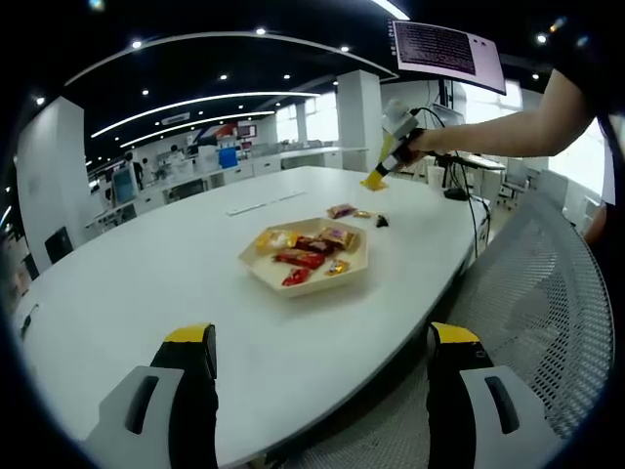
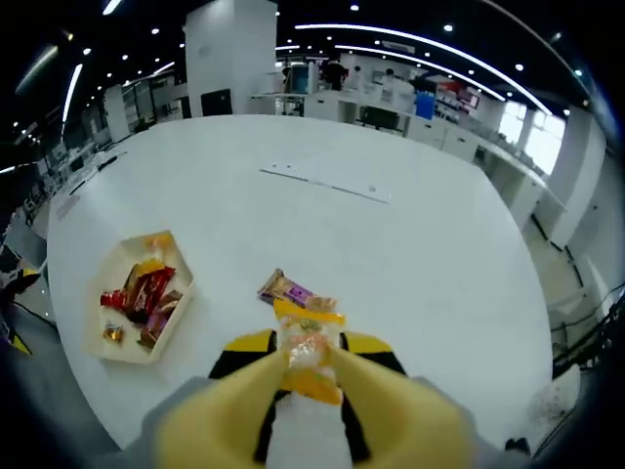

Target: Place the target food into the container with the food tongs after gripping and lifting it, then release it inside without dropping or visibly crushing the food.

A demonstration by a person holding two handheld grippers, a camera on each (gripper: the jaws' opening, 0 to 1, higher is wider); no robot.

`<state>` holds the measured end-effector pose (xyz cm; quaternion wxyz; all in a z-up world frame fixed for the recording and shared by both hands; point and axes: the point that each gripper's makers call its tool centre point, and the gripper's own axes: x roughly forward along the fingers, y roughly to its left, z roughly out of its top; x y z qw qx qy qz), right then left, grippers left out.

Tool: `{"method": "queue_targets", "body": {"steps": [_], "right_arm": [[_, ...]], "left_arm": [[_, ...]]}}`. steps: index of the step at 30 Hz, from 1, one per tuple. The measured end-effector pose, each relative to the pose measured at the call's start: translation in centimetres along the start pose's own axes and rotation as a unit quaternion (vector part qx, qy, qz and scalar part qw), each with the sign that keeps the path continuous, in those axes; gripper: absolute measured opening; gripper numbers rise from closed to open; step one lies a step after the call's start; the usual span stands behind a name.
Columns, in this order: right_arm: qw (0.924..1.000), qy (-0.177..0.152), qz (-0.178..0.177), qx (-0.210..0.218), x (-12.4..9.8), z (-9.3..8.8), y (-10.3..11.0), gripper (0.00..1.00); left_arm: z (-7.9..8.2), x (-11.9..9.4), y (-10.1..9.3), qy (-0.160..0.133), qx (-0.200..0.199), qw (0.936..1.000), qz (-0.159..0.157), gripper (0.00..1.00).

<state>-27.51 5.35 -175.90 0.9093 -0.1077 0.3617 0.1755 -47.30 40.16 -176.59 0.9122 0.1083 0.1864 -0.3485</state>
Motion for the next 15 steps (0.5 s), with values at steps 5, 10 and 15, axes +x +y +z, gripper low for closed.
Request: {"method": "queue_targets", "body": {"steps": [5, 10, 15], "right_arm": [[1.0000, 0.001, 0.004, -0.004, -0.5, 0.0, 0.6, 0.24], [0.9999, 0.001, 0.009, -0.007, -0.7, 0.1, 1.3, 0.24], [0.9997, 0.002, 0.017, -0.016, -0.6, 0.6, 2.4, 0.24]], "left_arm": [[0.0, 0.0, 0.0, -0.002, 0.000, 1.0000, 0.000, 0.85], [0.0, -0.1, 0.0, -0.002, 0.000, 1.0000, -0.001, 0.85], [0.0, -0.1, 0.0, -0.003, 0.001, 1.0000, 0.001, 0.85]]}}
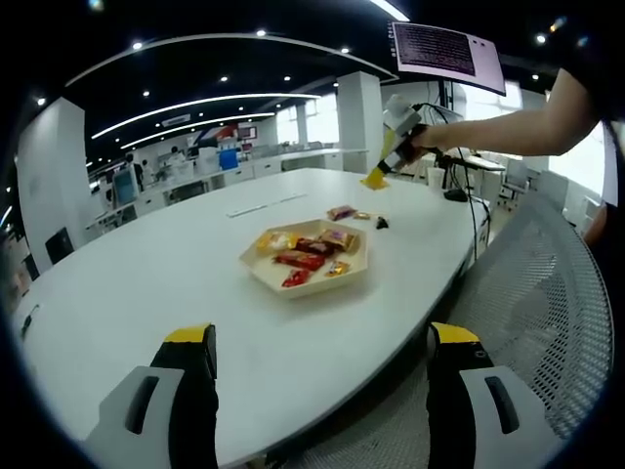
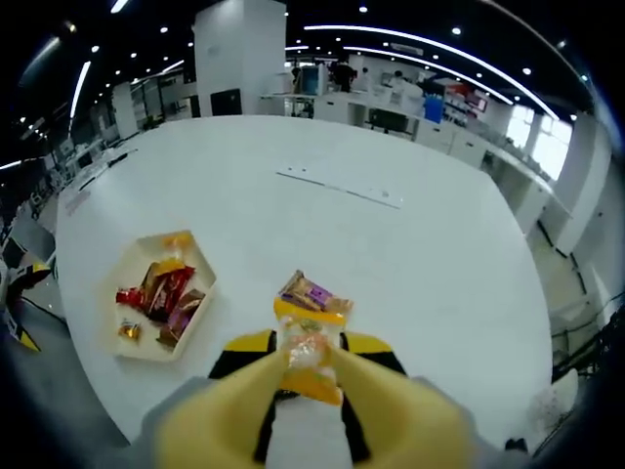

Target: Place the target food into the container with the food tongs after gripping and lifting it, then release it inside without dropping or visibly crushing the food.

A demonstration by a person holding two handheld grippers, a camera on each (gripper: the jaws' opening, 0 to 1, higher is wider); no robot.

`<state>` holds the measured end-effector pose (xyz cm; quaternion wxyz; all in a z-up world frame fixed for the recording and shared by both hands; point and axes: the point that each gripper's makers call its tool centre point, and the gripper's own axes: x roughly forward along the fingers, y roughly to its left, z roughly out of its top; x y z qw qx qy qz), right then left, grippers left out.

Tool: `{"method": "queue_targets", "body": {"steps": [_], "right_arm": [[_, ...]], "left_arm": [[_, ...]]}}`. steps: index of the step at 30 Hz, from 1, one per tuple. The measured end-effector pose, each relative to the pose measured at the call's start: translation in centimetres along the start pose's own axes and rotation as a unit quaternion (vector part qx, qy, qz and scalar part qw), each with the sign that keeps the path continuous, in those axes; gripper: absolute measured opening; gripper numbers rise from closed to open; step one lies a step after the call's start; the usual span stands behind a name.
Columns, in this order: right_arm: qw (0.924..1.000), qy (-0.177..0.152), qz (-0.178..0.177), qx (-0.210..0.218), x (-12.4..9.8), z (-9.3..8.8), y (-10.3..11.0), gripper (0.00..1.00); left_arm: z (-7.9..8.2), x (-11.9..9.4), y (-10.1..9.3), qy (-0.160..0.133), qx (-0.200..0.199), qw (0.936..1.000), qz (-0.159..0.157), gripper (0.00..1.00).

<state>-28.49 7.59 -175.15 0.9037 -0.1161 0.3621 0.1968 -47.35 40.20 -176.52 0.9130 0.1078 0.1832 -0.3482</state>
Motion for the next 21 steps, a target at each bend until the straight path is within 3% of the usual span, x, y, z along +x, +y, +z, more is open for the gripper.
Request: {"method": "queue_targets", "body": {"steps": [11, 21], "right_arm": [[0.9994, -0.006, 0.024, -0.026, 0.4, 2.0, 3.7, 0.24], [0.9959, -0.016, 0.073, -0.051, 2.2, 4.3, 9.5, 0.24]], "left_arm": [[-0.1, 0.0, 0.0, 0.001, 0.001, 1.0000, -0.001, 0.85], [0.0, 0.0, 0.1, -0.002, 0.000, 1.0000, 0.003, 0.85]]}}
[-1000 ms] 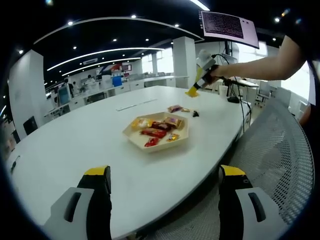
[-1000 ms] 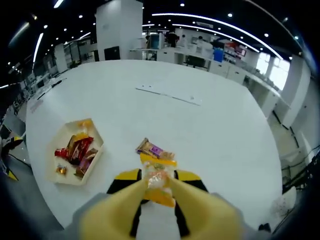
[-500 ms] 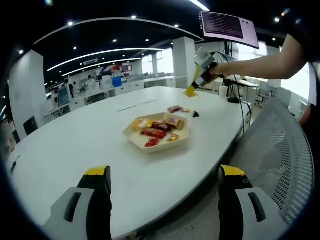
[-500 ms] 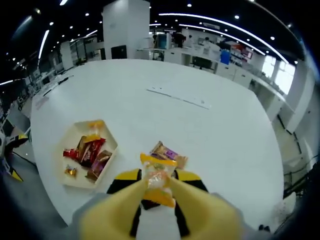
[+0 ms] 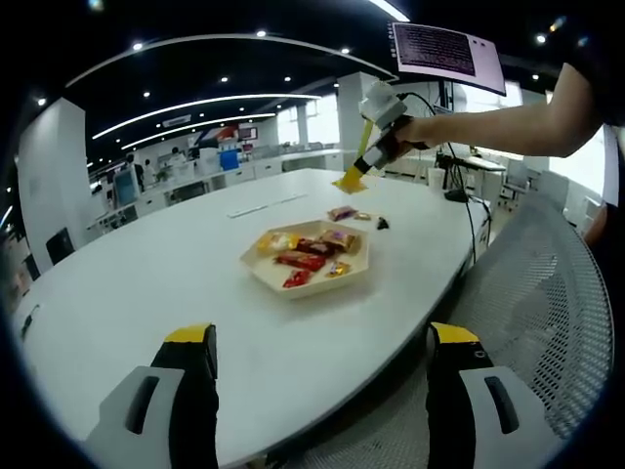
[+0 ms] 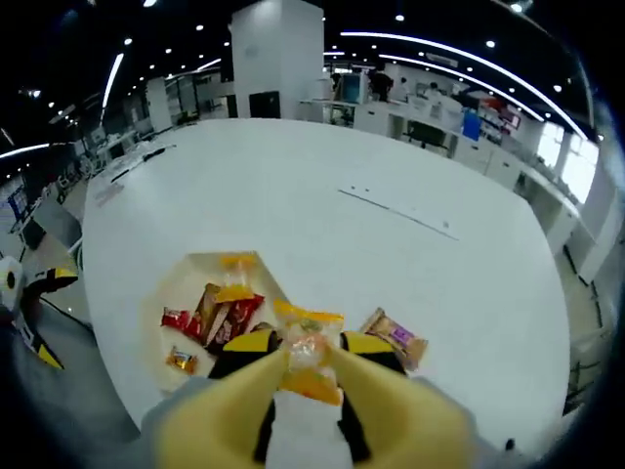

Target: Place the target food into the container with the food tongs after gripping and lifting it, then release it inside without dropping or visibly crushing the food.

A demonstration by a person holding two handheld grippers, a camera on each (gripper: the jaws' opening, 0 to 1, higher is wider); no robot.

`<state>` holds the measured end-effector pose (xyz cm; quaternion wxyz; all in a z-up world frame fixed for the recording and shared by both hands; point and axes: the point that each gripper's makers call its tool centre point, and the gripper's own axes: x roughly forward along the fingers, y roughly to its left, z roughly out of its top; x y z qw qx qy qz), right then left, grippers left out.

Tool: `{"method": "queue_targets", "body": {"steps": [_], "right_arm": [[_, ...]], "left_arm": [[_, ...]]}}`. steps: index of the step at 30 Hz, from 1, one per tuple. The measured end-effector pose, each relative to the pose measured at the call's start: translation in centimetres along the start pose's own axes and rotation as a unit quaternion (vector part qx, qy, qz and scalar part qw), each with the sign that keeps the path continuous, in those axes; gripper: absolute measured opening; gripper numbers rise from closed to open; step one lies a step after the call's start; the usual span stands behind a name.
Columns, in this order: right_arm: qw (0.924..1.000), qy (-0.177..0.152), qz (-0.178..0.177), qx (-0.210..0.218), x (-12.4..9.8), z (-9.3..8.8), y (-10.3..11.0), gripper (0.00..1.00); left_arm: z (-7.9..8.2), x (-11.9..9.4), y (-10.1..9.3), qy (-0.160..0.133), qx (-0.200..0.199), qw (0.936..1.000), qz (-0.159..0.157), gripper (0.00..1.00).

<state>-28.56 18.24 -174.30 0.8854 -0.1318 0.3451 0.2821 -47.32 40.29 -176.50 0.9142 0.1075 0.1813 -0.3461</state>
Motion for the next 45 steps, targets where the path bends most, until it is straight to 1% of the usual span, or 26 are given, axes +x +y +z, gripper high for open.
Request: {"method": "queue_targets", "body": {"steps": [2, 5, 8, 9, 11, 19, 21, 23, 24, 25, 27, 29, 32, 37, 38, 40, 45], "right_arm": [[1.0000, -0.006, 0.002, -0.007, 0.2, 0.6, 0.8, 0.24], [0.9997, -0.010, 0.015, -0.014, 0.5, 1.2, 2.0, 0.25], [0.9994, -0.009, 0.025, -0.023, 0.9, 1.7, 3.2, 0.25], [0.9991, -0.007, 0.032, -0.027, 1.1, 1.8, 3.0, 0.25], [0.9983, -0.006, 0.044, -0.039, 1.5, 2.1, 3.8, 0.25], [0.9954, 0.000, 0.069, -0.067, 2.4, 3.0, 6.2, 0.25], [0.9948, -0.002, 0.071, -0.072, 2.6, 3.3, 6.6, 0.25], [0.9945, -0.005, 0.077, -0.070, 2.6, 3.5, 7.0, 0.27], [0.9946, -0.009, 0.078, -0.068, 2.7, 3.7, 7.1, 0.29], [0.9939, -0.023, 0.078, -0.075, 2.7, 4.2, 7.2, 0.30], [0.9941, -0.017, 0.079, -0.072, 2.7, 4.2, 7.2, 0.31], [0.9940, -0.018, 0.076, -0.076, 2.7, 4.1, 7.0, 0.31], [0.9945, -0.013, 0.070, -0.077, 2.7, 3.8, 6.3, 0.32], [0.9962, -0.009, 0.062, -0.061, 2.2, 3.0, 5.0, 0.32], [0.9965, -0.010, 0.060, -0.057, 1.9, 2.9, 4.6, 0.32], [0.9971, -0.010, 0.056, -0.051, 1.7, 2.6, 4.0, 0.32], [0.9986, 0.001, 0.032, -0.042, 0.7, 0.8, 1.2, 0.32]], "left_arm": [[0.0, 0.0, 0.0, 0.000, 0.000, 1.0000, 0.000, 0.85], [0.0, 0.0, 0.0, 0.001, 0.000, 1.0000, 0.000, 0.84], [0.0, 0.0, 0.0, 0.001, 0.000, 1.0000, 0.000, 0.84], [0.0, 0.0, 0.0, 0.000, 0.000, 1.0000, 0.000, 0.84], [0.0, 0.0, 0.0, 0.001, 0.000, 1.0000, -0.001, 0.84], [-0.1, 0.0, 0.0, 0.004, 0.001, 1.0000, -0.001, 0.84], [-0.1, 0.0, 0.0, 0.003, 0.000, 1.0000, 0.000, 0.84], [0.0, 0.0, 0.0, 0.002, 0.000, 1.0000, -0.001, 0.84], [0.0, 0.0, 0.0, 0.002, 0.000, 1.0000, -0.001, 0.84], [0.0, 0.0, 0.0, 0.002, 0.000, 1.0000, -0.001, 0.84], [0.0, 0.0, 0.0, 0.001, 0.000, 1.0000, 0.000, 0.84], [0.0, 0.0, 0.0, 0.001, 0.000, 1.0000, 0.000, 0.84], [0.1, 0.0, 0.1, -0.003, 0.001, 1.0000, 0.002, 0.86], [0.2, 0.0, 0.0, -0.003, 0.003, 1.0000, 0.000, 0.84], [0.2, 0.0, 0.0, -0.003, 0.004, 1.0000, 0.000, 0.84], [0.3, 0.0, 0.1, -0.007, 0.005, 1.0000, 0.001, 0.86], [0.6, 0.0, 0.3, -0.016, 0.008, 0.9998, 0.008, 0.92]]}}
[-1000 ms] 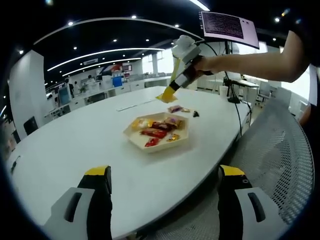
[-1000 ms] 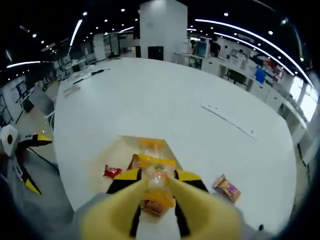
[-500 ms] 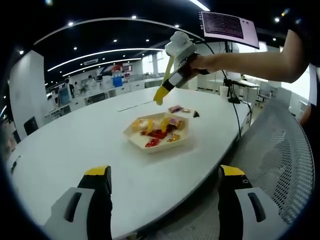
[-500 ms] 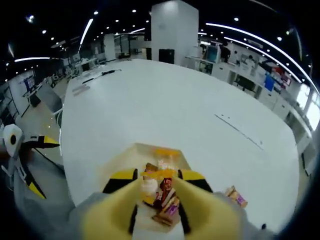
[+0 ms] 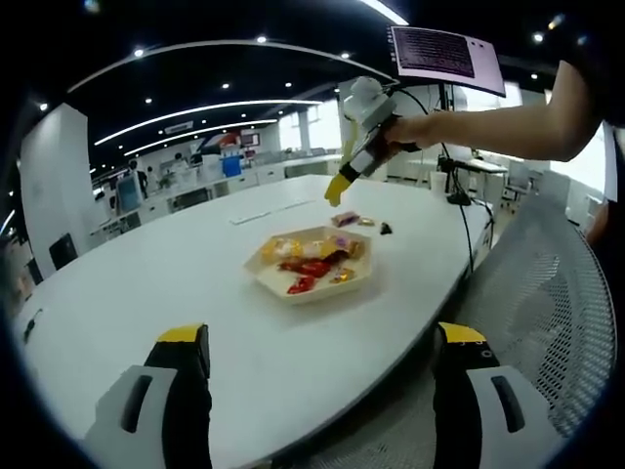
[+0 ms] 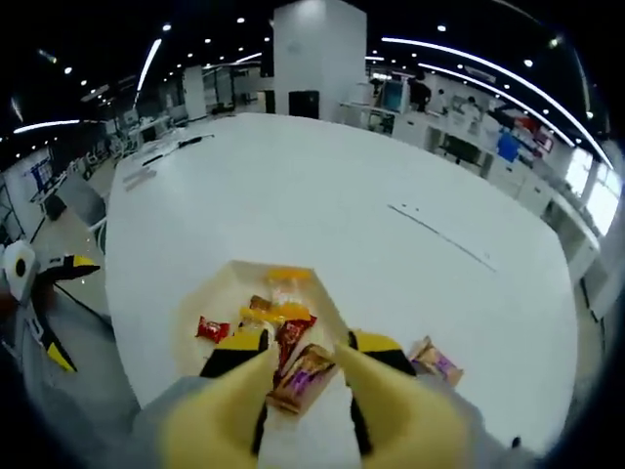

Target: Place the target food into the container with the food tongs after gripping and lifting it, then release it inside without dropping or visibly crushing the food.

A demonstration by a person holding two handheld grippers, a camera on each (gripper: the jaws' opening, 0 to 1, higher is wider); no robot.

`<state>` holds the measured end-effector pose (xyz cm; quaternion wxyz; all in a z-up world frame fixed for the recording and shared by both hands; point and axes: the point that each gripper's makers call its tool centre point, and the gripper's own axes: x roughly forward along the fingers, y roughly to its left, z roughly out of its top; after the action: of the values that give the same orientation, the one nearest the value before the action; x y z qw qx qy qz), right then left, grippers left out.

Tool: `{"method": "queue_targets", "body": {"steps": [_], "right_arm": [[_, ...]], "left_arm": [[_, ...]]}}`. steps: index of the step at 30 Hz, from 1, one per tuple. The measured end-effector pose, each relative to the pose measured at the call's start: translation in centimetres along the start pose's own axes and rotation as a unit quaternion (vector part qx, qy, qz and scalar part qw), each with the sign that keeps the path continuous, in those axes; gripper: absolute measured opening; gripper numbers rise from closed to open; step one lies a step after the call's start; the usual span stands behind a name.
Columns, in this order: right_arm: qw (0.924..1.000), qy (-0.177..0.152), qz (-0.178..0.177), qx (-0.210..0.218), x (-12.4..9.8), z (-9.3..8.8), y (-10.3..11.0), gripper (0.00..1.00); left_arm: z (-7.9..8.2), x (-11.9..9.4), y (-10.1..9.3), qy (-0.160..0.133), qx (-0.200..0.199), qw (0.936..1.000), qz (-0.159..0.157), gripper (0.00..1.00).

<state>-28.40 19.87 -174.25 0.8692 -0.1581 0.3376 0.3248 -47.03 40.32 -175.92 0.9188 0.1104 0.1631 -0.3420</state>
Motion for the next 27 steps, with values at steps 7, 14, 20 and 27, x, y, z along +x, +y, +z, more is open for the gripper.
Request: {"method": "queue_targets", "body": {"steps": [7, 14, 20, 27], "right_arm": [[0.9990, 0.025, -0.034, 0.015, -1.2, -3.3, -3.2, 0.32], [0.9941, 0.043, -0.061, 0.078, -1.8, -7.3, -5.7, 0.32], [0.9887, 0.063, -0.082, 0.109, -1.6, -10.0, -6.9, 0.32], [0.9803, 0.084, -0.108, 0.143, -1.8, -12.5, -6.3, 0.32]], "left_arm": [[0.0, 0.0, 0.1, 0.000, 0.002, 1.0000, 0.002, 0.96], [0.2, 0.0, 0.3, -0.006, 0.004, 0.9999, 0.007, 0.99], [0.1, 0.0, 0.3, -0.003, 0.003, 1.0000, 0.005, 0.99], [0.0, 0.1, 0.2, 0.001, 0.002, 1.0000, 0.001, 0.99]]}}
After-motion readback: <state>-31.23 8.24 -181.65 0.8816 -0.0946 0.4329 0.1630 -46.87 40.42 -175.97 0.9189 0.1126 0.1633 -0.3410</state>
